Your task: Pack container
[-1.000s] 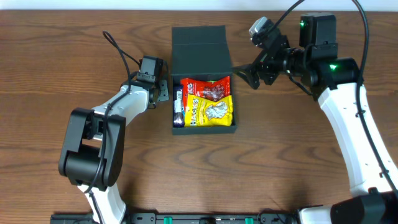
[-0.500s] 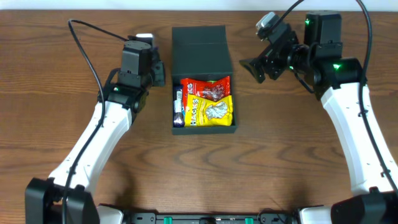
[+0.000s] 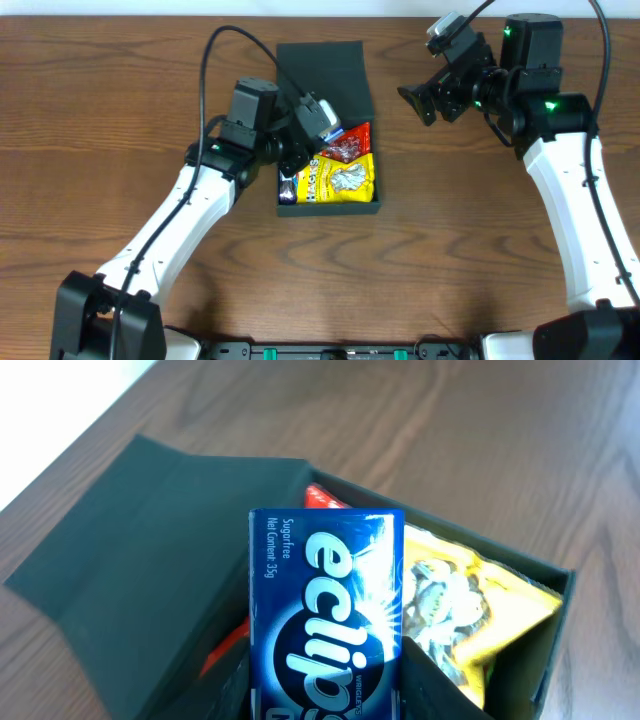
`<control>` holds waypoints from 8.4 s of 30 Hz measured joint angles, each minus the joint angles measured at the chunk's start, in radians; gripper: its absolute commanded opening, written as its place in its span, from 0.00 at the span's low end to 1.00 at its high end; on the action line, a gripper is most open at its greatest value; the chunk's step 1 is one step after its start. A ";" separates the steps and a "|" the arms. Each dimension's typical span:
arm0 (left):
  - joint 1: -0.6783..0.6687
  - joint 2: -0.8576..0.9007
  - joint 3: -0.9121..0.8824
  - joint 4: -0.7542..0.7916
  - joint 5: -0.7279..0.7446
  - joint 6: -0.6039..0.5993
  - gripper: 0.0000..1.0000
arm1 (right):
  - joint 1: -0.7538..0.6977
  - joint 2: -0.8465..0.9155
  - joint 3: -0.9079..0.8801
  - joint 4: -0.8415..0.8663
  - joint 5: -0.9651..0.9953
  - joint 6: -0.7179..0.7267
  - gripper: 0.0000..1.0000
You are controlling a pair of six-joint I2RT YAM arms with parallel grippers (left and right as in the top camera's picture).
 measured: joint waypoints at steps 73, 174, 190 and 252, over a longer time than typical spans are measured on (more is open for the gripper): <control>0.354 0.767 0.566 0.026 0.108 -1.062 0.06 | 0.001 0.720 -0.004 0.557 -0.193 1.078 0.02; 0.403 0.388 0.665 -0.686 0.242 -0.494 0.06 | -0.082 0.720 0.057 0.639 -0.407 0.873 0.02; 0.404 -0.006 0.665 -0.953 0.137 -0.430 0.06 | -0.097 0.499 0.284 0.022 -0.239 0.575 0.02; 0.423 -0.809 0.571 -1.126 -0.393 -0.450 0.95 | -0.008 -0.056 0.299 -0.671 -0.050 0.490 0.99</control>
